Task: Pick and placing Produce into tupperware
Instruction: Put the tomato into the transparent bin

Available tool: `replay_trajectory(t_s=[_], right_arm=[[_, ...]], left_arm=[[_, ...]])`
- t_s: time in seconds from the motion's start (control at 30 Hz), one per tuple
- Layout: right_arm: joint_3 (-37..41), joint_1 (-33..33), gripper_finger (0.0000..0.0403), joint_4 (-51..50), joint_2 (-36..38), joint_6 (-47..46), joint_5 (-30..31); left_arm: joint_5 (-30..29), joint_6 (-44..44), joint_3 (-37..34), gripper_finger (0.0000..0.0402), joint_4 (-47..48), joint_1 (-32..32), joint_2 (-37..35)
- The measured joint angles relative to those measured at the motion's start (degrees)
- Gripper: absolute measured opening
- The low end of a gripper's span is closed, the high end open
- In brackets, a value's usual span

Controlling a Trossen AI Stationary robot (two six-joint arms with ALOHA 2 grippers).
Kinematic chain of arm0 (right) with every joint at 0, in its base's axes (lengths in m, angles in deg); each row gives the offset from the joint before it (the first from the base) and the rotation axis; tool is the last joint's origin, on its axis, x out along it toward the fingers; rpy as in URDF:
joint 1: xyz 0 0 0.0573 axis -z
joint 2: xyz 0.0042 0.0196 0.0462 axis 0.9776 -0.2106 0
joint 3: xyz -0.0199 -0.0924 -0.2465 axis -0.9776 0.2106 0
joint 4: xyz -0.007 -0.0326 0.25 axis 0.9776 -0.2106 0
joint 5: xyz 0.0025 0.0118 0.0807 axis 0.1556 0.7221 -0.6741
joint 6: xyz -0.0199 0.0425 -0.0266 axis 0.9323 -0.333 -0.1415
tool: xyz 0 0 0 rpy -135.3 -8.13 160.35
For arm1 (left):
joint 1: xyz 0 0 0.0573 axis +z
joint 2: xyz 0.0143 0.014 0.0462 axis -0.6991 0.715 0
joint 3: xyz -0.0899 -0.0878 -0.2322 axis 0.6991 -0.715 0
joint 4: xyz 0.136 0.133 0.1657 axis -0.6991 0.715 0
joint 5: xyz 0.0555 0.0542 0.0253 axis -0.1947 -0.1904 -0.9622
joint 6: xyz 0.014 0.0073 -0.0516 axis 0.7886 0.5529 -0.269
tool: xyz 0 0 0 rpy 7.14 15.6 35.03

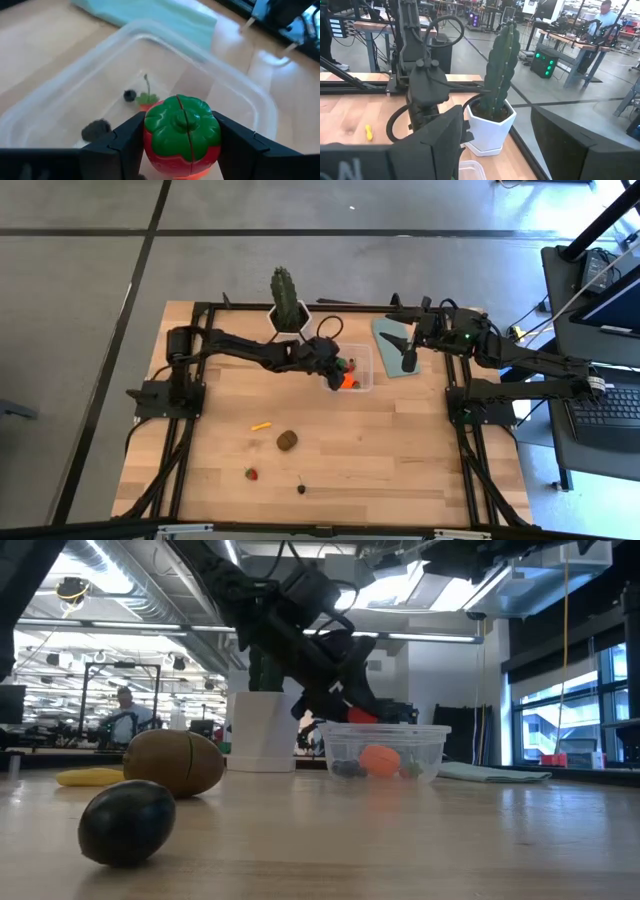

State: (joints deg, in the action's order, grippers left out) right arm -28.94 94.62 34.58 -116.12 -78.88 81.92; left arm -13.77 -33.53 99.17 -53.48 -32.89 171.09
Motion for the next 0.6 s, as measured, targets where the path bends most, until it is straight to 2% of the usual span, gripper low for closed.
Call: replay_trajectory(t_s=[0.4, 0.6], right_arm=[[-0.01, -0.01, 0.0239, -0.16, 0.0, -0.02, 0.0], [0.0, 0.0, 0.0239, -0.43, 0.0, -0.03, 0.0]], left_arm=[[0.0, 0.01, 0.0, 0.0201, 0.32, -0.02, -0.33], [1.73, 0.04, 0.0, 0.0239, 0.28, 0.04, -0.33]])
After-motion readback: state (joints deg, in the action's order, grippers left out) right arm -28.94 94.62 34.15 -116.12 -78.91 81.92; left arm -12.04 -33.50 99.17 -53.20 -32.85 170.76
